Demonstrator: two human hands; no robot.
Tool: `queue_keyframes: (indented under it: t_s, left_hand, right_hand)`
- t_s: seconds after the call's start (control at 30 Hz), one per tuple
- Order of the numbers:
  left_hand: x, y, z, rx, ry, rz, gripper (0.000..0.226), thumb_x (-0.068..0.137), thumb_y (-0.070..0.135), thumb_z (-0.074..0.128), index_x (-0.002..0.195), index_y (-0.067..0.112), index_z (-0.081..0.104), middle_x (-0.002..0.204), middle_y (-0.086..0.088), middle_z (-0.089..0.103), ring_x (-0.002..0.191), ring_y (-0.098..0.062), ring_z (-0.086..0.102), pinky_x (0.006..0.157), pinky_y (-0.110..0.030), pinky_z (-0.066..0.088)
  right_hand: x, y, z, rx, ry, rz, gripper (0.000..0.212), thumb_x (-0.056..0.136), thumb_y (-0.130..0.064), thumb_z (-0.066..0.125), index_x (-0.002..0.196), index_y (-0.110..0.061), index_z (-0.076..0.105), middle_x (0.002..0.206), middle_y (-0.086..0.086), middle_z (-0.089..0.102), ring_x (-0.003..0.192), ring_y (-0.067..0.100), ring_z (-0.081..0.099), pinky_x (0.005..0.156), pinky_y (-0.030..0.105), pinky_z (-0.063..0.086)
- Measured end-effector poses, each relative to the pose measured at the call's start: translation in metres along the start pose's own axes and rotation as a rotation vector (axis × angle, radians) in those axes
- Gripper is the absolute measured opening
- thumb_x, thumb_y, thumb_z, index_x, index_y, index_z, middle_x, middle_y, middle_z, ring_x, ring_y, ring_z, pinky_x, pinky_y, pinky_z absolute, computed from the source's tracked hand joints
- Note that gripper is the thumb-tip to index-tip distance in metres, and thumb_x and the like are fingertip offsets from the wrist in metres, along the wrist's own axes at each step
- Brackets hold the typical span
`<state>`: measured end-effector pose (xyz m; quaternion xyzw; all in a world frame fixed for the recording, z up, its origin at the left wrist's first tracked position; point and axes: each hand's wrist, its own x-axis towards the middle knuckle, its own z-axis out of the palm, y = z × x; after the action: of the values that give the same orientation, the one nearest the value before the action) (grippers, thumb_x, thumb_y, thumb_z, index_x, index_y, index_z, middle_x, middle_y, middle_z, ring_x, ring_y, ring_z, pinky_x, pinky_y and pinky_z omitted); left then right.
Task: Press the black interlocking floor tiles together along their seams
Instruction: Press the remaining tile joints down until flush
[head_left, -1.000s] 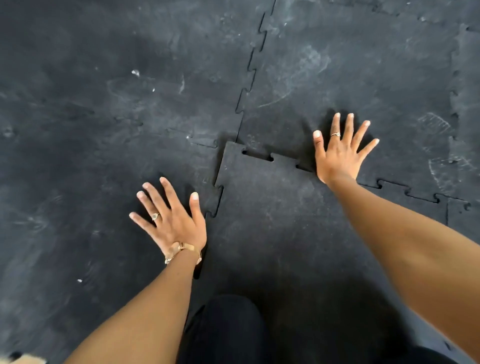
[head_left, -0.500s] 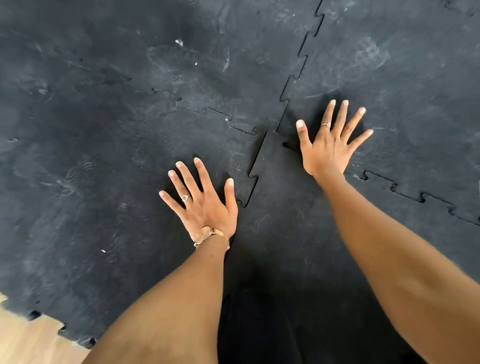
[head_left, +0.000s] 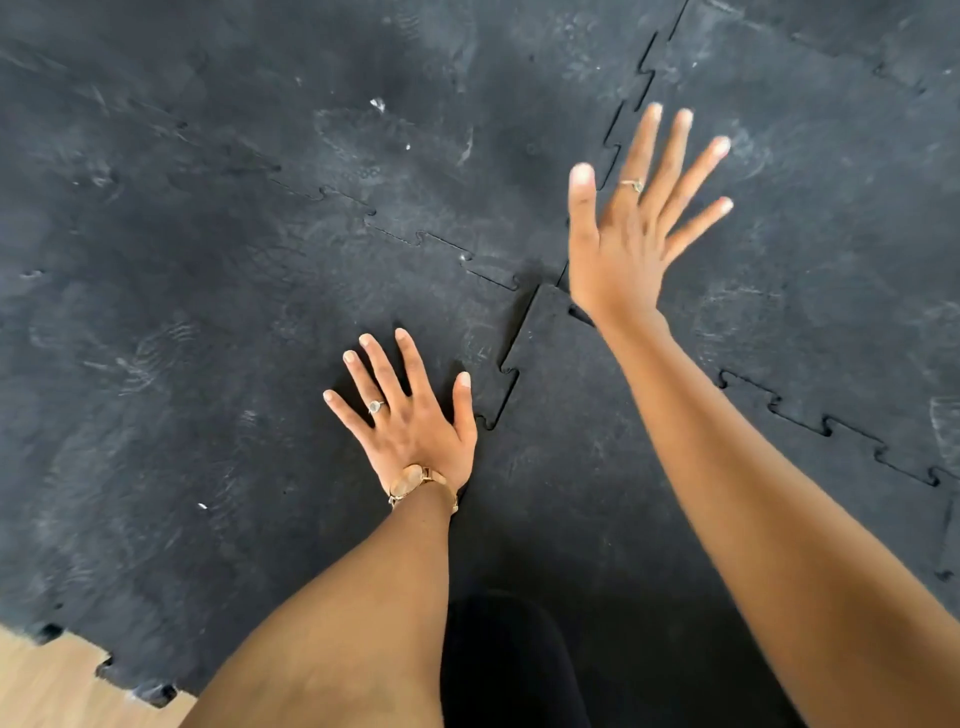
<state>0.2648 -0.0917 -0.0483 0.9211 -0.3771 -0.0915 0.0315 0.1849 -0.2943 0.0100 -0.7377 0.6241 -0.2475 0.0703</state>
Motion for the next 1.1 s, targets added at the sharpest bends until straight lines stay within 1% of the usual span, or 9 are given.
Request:
queue_keyframes:
  t_s: [0.03,0.1,0.2,0.37,0.53,0.7,0.8,0.87,1.1]
  left_hand:
    - [0.0,-0.001,0.002,-0.002,0.015,-0.002,0.078,0.096,0.064,0.013,0.157,0.017,0.004,0.163,-0.017,0.003,0.15,-0.037,0.001,0.116,-0.065,0.002]
    - [-0.001,-0.001,0.005,-0.004,0.039,0.006,0.077,0.096,0.064,0.014,0.157,0.017,0.006,0.163,-0.017,0.004,0.15,-0.037,0.002,0.116,-0.065,0.004]
    - [0.001,-0.001,0.007,0.005,0.037,0.015,0.077,0.096,0.063,0.016,0.157,0.017,0.007,0.163,-0.017,0.005,0.15,-0.037,0.002,0.116,-0.065,0.004]
    - [0.0,-0.002,0.005,0.018,0.027,0.017,0.077,0.096,0.063,0.017,0.157,0.016,0.008,0.163,-0.017,0.006,0.15,-0.037,0.003,0.115,-0.065,0.004]
    - [0.001,-0.002,0.005,0.004,0.025,0.014,0.078,0.095,0.063,0.017,0.157,0.016,0.009,0.163,-0.017,0.006,0.15,-0.037,0.003,0.115,-0.066,0.004]
    - [0.002,-0.003,0.008,0.002,0.04,0.012,0.079,0.095,0.064,0.017,0.157,0.016,0.01,0.162,-0.018,0.007,0.15,-0.037,0.004,0.116,-0.065,0.004]
    - [0.002,-0.003,0.009,0.01,0.041,0.019,0.079,0.095,0.064,0.016,0.157,0.016,0.01,0.163,-0.017,0.006,0.15,-0.037,0.004,0.116,-0.065,0.004]
    - [0.001,-0.002,0.007,0.022,0.036,0.015,0.079,0.095,0.064,0.017,0.157,0.016,0.009,0.163,-0.017,0.005,0.15,-0.037,0.004,0.116,-0.065,0.005]
    - [0.001,-0.001,0.002,0.01,0.006,0.009,0.08,0.094,0.063,0.019,0.157,0.016,0.007,0.163,-0.018,0.005,0.15,-0.038,0.003,0.115,-0.066,0.003]
  right_hand:
    - [-0.004,-0.011,0.009,-0.032,-0.005,-0.034,0.073,0.098,-0.062,0.019,0.156,-0.018,0.013,0.164,0.01,0.009,0.149,0.039,-0.004,0.112,0.059,-0.017]
    - [-0.022,-0.019,0.034,-0.214,-0.23,-0.05,0.075,0.098,-0.064,0.016,0.156,-0.018,0.006,0.165,0.01,0.003,0.15,0.037,-0.007,0.116,0.066,-0.007]
    - [-0.03,-0.008,0.061,-0.294,-0.387,-0.003,0.083,0.094,-0.07,0.01,0.156,-0.016,0.0,0.165,0.009,-0.001,0.149,0.036,-0.012,0.112,0.072,-0.004]
    - [-0.023,-0.009,0.06,-0.275,-0.398,-0.012,0.084,0.092,-0.071,0.007,0.156,-0.018,-0.003,0.165,0.007,0.001,0.149,0.037,-0.014,0.111,0.073,-0.005]
    - [-0.019,-0.012,0.046,-0.169,-0.395,-0.069,0.082,0.097,-0.065,0.019,0.155,-0.014,-0.006,0.165,0.008,-0.008,0.148,0.035,-0.02,0.11,0.072,-0.01]
    - [0.029,-0.02,0.033,-0.037,0.051,-0.301,0.071,0.1,-0.058,0.024,0.153,-0.01,0.023,0.161,0.015,0.021,0.148,0.042,0.006,0.117,0.062,-0.007]
    - [0.016,-0.004,0.048,-0.192,-0.242,-0.319,0.071,0.1,-0.056,0.023,0.155,-0.01,0.017,0.163,0.015,0.013,0.149,0.043,-0.001,0.115,0.068,0.001]
    - [0.012,0.002,0.056,-0.228,-0.322,-0.337,0.07,0.1,-0.056,0.017,0.154,-0.012,0.02,0.163,0.011,0.016,0.15,0.038,-0.001,0.115,0.069,0.0]
    - [0.001,0.002,0.042,-0.119,-0.175,-0.205,0.071,0.099,-0.054,0.022,0.151,-0.006,0.029,0.16,0.013,0.026,0.15,0.035,0.008,0.118,0.064,0.003]
